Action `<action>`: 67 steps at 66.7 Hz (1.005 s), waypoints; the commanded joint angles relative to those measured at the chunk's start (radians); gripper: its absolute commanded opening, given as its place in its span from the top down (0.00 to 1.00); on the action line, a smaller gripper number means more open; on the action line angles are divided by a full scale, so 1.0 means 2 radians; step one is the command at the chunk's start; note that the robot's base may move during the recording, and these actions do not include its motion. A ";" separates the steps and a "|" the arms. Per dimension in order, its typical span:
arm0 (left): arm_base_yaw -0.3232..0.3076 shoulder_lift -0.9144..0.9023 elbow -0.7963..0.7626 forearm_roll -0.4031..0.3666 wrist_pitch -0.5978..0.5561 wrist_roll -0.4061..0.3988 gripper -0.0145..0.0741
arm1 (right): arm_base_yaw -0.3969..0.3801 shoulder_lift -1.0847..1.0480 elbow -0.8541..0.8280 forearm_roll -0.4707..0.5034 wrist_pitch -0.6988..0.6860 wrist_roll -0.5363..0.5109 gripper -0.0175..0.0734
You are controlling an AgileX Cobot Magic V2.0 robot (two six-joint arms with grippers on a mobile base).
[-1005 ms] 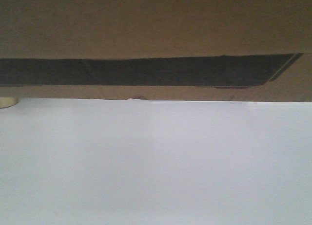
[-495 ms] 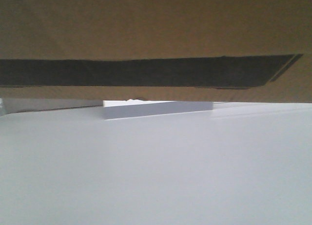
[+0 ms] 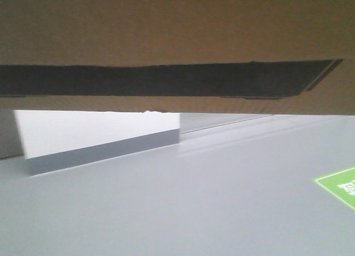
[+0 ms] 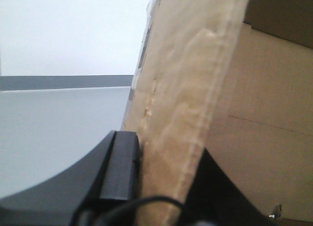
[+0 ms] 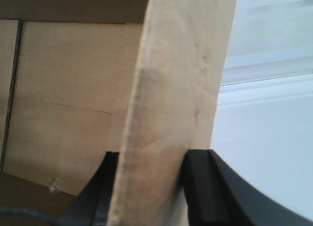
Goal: Grab box from left shelf to table start
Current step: 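Carry the box with both grippers toward the white table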
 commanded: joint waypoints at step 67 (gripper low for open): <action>-0.006 0.000 -0.018 -0.014 -0.071 0.047 0.94 | -0.003 0.008 -0.016 -0.012 -0.092 -0.001 0.74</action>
